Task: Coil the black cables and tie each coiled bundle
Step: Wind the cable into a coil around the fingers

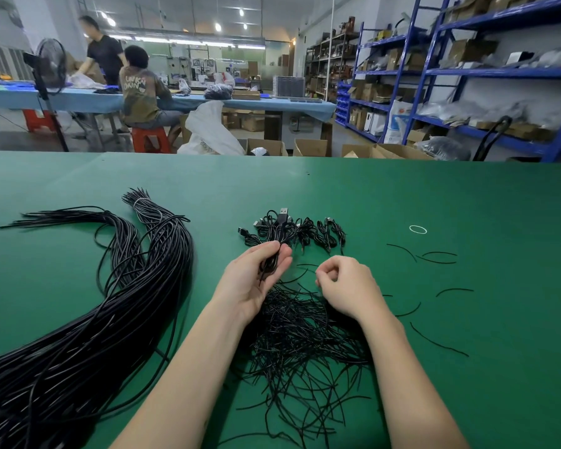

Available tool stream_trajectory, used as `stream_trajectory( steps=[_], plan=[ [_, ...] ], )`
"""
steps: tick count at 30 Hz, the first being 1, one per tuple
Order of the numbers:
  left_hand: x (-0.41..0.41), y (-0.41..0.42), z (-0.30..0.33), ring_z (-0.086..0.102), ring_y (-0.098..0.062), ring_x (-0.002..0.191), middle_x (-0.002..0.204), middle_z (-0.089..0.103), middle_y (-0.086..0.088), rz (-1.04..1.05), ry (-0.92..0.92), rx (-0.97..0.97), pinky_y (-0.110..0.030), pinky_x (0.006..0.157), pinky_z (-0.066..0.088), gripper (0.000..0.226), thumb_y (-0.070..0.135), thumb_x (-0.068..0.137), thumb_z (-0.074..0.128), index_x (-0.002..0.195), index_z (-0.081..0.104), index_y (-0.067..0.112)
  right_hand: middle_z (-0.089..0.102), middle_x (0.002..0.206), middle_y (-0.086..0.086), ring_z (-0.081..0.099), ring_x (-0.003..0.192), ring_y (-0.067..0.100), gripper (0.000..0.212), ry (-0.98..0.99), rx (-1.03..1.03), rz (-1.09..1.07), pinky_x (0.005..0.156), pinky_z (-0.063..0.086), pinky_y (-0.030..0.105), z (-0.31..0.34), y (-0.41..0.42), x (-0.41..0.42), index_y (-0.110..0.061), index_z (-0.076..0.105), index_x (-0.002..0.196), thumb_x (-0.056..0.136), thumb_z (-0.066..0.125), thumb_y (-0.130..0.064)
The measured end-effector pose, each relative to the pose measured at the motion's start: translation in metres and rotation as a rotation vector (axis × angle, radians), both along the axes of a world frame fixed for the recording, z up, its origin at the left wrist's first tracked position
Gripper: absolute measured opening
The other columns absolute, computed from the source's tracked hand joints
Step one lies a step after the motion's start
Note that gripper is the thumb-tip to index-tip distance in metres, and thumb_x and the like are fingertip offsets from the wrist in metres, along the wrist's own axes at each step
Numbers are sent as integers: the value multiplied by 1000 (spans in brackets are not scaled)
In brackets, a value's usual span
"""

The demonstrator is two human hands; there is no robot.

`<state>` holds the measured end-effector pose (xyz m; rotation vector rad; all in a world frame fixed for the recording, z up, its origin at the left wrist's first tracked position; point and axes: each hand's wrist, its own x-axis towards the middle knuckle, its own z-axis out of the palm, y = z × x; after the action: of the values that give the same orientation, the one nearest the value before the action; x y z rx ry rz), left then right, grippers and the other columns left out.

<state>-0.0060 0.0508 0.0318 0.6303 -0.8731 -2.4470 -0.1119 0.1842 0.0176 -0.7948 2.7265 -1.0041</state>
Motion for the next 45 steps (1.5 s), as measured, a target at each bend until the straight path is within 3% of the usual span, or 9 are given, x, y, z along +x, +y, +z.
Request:
stream_trajectory(
  steps=[4, 8, 16, 20, 26, 32, 35, 38, 45],
  plan=[
    [1, 0, 0, 76, -21, 74, 83, 75, -19, 0, 9, 24, -26, 61, 60, 10, -3, 88, 68, 96, 65, -8, 77, 80, -16, 63, 65, 3, 6, -222, -491, 20, 53, 45, 10, 12, 3, -1, -25, 69, 101, 98, 64, -21],
    [0, 0, -2, 76, -20, 76, 84, 75, -18, -4, 7, -43, -25, 63, 60, 9, -2, 87, 68, 95, 66, -5, 80, 89, -9, 54, 57, -1, 6, -356, -815, 94, 52, 45, 11, 25, 1, 6, -22, 74, 99, 95, 69, -21],
    [-5, 7, -3, 70, -16, 65, 74, 73, -15, 61, -9, -363, -22, 65, 58, 4, -2, 88, 70, 90, 67, -2, 73, 67, -19, 70, 64, -2, 21, 81, -588, 144, 63, 58, 21, 20, -14, 18, -35, 76, 71, 83, 79, -18],
    [-3, 8, -4, 68, -14, 60, 69, 73, -12, 105, -51, -552, -22, 64, 58, 3, -1, 88, 71, 88, 68, 0, 70, 62, -26, 67, 60, -8, 32, 146, -591, 194, 58, 47, 3, 20, -15, 20, -39, 73, 68, 82, 78, -11],
    [-3, 6, -5, 68, -15, 61, 71, 74, -15, 120, -109, -759, -26, 67, 59, 7, 1, 90, 70, 82, 69, 2, 68, 62, -29, 65, 60, -9, 34, 235, -584, 231, 58, 44, 2, 19, -14, 24, -40, 76, 70, 83, 75, -9],
    [-5, 5, -8, 68, -16, 60, 71, 74, -15, 138, -178, -802, -29, 68, 61, 9, 5, 89, 69, 81, 70, 1, 68, 63, -30, 65, 62, -6, 26, 287, -542, 247, 57, 46, 6, 17, -17, 23, -34, 75, 69, 83, 71, -11],
    [-7, 6, -10, 68, -17, 61, 71, 74, -16, 134, -179, -776, -32, 70, 62, 17, 13, 90, 72, 77, 70, 2, 71, 64, -24, 68, 62, 2, 20, 283, -478, 237, 60, 56, 24, 15, -17, 22, -30, 80, 75, 84, 71, -14],
    [-6, 6, -10, 68, -16, 60, 69, 73, -17, 165, -185, -773, -29, 67, 61, 18, 12, 90, 71, 76, 69, 1, 70, 64, -27, 68, 62, -3, 19, 279, -489, 250, 59, 53, 13, 15, -18, 23, -27, 81, 76, 84, 73, -12],
    [-5, 6, -5, 70, -17, 64, 70, 73, -12, 130, -55, -547, -22, 66, 58, 13, 11, 91, 71, 85, 70, -1, 76, 73, -1, 65, 63, 4, 7, -549, -780, 153, 61, 58, 20, 18, -15, 19, -14, 78, 86, 90, 76, -8]
  ],
)
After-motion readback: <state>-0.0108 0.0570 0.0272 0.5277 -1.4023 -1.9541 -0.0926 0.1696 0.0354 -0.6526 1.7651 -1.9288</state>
